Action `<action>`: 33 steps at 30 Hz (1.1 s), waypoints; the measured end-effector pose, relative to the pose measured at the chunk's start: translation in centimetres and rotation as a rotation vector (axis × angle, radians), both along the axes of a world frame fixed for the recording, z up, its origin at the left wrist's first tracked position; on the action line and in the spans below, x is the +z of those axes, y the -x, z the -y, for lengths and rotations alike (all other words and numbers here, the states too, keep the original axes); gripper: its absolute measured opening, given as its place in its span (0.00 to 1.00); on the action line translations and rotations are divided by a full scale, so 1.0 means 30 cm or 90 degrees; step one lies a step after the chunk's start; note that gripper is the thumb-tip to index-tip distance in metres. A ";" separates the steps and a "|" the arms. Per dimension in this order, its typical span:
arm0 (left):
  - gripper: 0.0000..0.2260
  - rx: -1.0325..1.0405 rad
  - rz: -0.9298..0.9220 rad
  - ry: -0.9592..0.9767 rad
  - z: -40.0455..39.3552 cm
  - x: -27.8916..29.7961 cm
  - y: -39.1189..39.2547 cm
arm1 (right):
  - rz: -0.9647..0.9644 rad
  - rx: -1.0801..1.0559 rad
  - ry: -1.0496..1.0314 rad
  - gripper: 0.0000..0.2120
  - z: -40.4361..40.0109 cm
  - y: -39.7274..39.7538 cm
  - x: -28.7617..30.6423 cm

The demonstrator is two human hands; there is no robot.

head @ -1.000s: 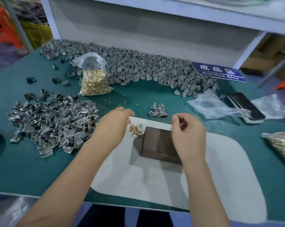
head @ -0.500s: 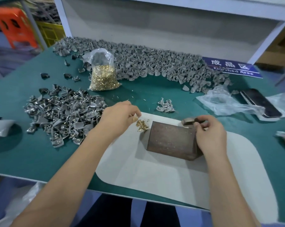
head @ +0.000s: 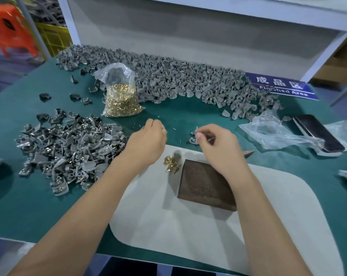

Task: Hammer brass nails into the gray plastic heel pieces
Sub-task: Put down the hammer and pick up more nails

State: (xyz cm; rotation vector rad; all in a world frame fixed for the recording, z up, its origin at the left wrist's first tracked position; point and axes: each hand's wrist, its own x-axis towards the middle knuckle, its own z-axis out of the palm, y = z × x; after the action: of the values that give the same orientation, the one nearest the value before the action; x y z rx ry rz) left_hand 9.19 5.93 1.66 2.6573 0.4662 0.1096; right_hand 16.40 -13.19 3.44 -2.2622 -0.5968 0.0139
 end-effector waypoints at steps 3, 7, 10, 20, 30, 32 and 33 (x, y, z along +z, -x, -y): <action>0.08 0.010 0.038 0.017 -0.001 -0.007 -0.026 | -0.029 0.046 0.012 0.06 -0.033 -0.002 -0.030; 0.10 0.013 0.085 0.007 -0.015 -0.035 -0.042 | -0.039 0.044 0.000 0.07 -0.026 -0.006 -0.048; 0.12 -0.011 0.165 0.140 -0.024 -0.056 -0.035 | -0.046 0.051 -0.025 0.07 -0.018 -0.013 -0.052; 0.07 0.004 0.214 0.115 -0.038 -0.082 -0.022 | -0.082 0.044 -0.075 0.08 -0.009 -0.018 -0.057; 0.04 -0.167 0.146 -0.062 0.002 -0.055 0.031 | -0.076 0.032 -0.114 0.10 0.003 -0.019 -0.061; 0.05 -0.176 0.151 -0.072 0.007 -0.051 0.041 | -0.079 0.033 -0.119 0.10 0.005 -0.019 -0.062; 0.05 -0.184 0.145 -0.073 0.010 -0.048 0.044 | -0.082 0.034 -0.123 0.10 0.005 -0.018 -0.062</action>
State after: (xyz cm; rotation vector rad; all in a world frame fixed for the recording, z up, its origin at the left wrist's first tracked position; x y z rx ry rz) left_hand 7.86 5.64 0.23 2.7465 0.0007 0.3549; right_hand 16.95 -13.35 1.57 -2.0418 -0.5641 0.1226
